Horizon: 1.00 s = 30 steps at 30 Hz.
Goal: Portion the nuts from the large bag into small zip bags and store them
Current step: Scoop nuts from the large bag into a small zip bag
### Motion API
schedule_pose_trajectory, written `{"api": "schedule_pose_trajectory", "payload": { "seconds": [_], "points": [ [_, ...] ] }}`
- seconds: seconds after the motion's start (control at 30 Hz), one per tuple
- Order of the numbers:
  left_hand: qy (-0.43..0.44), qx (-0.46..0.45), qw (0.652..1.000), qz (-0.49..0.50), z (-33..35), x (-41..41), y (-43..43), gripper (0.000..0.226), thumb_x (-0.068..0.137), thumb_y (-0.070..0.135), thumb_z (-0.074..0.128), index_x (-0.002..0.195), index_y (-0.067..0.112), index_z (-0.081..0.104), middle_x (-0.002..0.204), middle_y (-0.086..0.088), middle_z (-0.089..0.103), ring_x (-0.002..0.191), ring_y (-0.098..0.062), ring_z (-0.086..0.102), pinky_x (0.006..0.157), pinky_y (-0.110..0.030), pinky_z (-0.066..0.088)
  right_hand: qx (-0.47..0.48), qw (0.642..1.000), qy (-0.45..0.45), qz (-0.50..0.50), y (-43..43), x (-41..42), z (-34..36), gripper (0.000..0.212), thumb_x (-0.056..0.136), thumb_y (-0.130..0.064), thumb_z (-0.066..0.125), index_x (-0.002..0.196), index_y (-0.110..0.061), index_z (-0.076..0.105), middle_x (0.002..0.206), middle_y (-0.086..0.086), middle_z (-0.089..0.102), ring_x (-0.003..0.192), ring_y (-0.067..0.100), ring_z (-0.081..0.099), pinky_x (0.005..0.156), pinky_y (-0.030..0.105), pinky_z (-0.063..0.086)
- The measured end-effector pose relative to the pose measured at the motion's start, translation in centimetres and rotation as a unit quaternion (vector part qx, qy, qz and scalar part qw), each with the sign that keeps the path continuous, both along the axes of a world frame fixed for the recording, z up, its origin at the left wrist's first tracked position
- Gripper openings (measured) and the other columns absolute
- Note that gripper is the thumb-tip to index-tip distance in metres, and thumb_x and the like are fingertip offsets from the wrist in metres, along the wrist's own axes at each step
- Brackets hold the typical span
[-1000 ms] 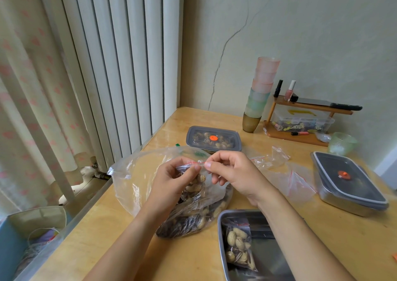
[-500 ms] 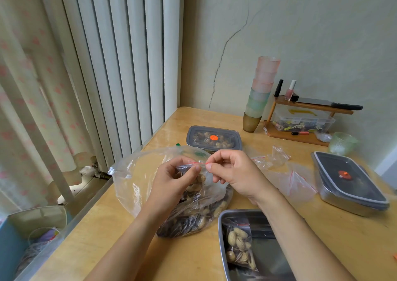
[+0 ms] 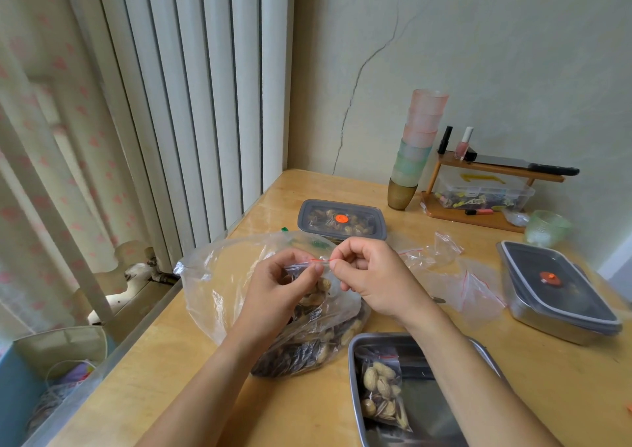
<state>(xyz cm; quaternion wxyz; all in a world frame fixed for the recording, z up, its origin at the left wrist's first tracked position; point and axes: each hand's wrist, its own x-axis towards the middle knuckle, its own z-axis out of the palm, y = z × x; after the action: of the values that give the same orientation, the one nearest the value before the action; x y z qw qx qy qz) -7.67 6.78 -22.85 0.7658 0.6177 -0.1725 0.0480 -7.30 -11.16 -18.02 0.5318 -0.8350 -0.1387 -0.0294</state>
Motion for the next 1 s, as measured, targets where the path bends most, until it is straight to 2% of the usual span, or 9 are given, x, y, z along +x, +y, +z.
{"api": "schedule_pose_trajectory", "payload": {
  "seconds": [0.23, 0.4, 0.57, 0.73, 0.87, 0.93, 1.0],
  "points": [
    [0.019, -0.017, 1.0, 0.002, 0.12, -0.11, -0.07, 0.013, 0.095, 0.009, 0.071, 0.096, -0.004, 0.07, 0.069, -0.013, 0.057, 0.06, -0.018, 0.049, 0.055, -0.024, 0.045, 0.028, 0.999, 0.015, 0.007, -0.14, -0.06, 0.21, 0.004, 0.095, -0.009, 0.07, 0.092, -0.007, 0.072, 0.07, -0.003, 0.067, 0.062, 0.01, 0.063, 0.059, 0.022, 0.049],
    [0.018, -0.016, 1.0, -0.01, 0.15, -0.16, -0.13, 0.014, 0.096, 0.008, 0.07, 0.097, -0.006, 0.07, 0.068, -0.01, 0.058, 0.058, -0.016, 0.05, 0.054, -0.023, 0.045, 0.02, 1.0, 0.008, 0.013, -0.29, -0.03, 0.11, 0.004, 0.094, -0.011, 0.073, 0.093, -0.008, 0.074, 0.074, 0.001, 0.069, 0.063, 0.01, 0.064, 0.06, 0.018, 0.048],
    [0.011, 0.001, 1.0, -0.014, 0.24, -0.24, -0.02, 0.014, 0.095, 0.011, 0.071, 0.098, -0.003, 0.072, 0.07, -0.008, 0.063, 0.061, -0.015, 0.056, 0.056, -0.024, 0.047, 0.017, 1.0, 0.004, 0.008, -0.4, 0.04, 0.06, 0.005, 0.094, -0.012, 0.074, 0.094, -0.007, 0.075, 0.079, 0.015, 0.073, 0.064, 0.012, 0.065, 0.061, 0.02, 0.05],
    [0.016, -0.003, 1.0, -0.013, 0.15, -0.11, -0.04, 0.011, 0.095, 0.01, 0.071, 0.096, -0.001, 0.072, 0.07, -0.009, 0.061, 0.06, -0.016, 0.054, 0.056, -0.024, 0.046, 0.016, 1.0, 0.007, 0.008, -0.41, 0.13, -0.13, 0.004, 0.094, -0.012, 0.073, 0.091, -0.009, 0.075, 0.073, 0.003, 0.07, 0.063, 0.011, 0.064, 0.06, 0.019, 0.049],
    [0.008, -0.001, 1.0, -0.02, -0.04, 0.01, 0.04, 0.012, 0.096, 0.01, 0.07, 0.094, -0.002, 0.069, 0.07, -0.014, 0.057, 0.062, -0.022, 0.049, 0.057, -0.03, 0.044, 0.003, 1.0, 0.004, 0.002, -0.29, 0.15, -0.32, 0.006, 0.094, -0.011, 0.072, 0.088, -0.01, 0.073, 0.068, -0.002, 0.067, 0.062, 0.012, 0.063, 0.061, 0.024, 0.048],
    [0.012, -0.004, 1.0, -0.024, -0.17, 0.11, 0.01, 0.013, 0.095, 0.011, 0.071, 0.093, -0.002, 0.068, 0.071, -0.013, 0.058, 0.063, -0.023, 0.049, 0.058, -0.031, 0.043, -0.008, 1.0, -0.003, -0.002, -0.12, 0.16, -0.36, 0.007, 0.091, -0.017, 0.072, 0.085, -0.015, 0.073, 0.067, -0.004, 0.066, 0.063, 0.014, 0.062, 0.063, 0.031, 0.048],
    [0.02, -0.01, 0.999, -0.028, -0.25, 0.13, -0.06, 0.013, 0.095, 0.011, 0.071, 0.093, -0.001, 0.067, 0.07, -0.01, 0.057, 0.063, -0.02, 0.048, 0.058, -0.03, 0.042, -0.017, 1.0, -0.01, -0.001, 0.04, 0.05, -0.32, 0.011, 0.084, -0.032, 0.071, 0.081, -0.021, 0.072, 0.067, -0.002, 0.066, 0.064, 0.017, 0.061, 0.065, 0.037, 0.05]
  ]
}}
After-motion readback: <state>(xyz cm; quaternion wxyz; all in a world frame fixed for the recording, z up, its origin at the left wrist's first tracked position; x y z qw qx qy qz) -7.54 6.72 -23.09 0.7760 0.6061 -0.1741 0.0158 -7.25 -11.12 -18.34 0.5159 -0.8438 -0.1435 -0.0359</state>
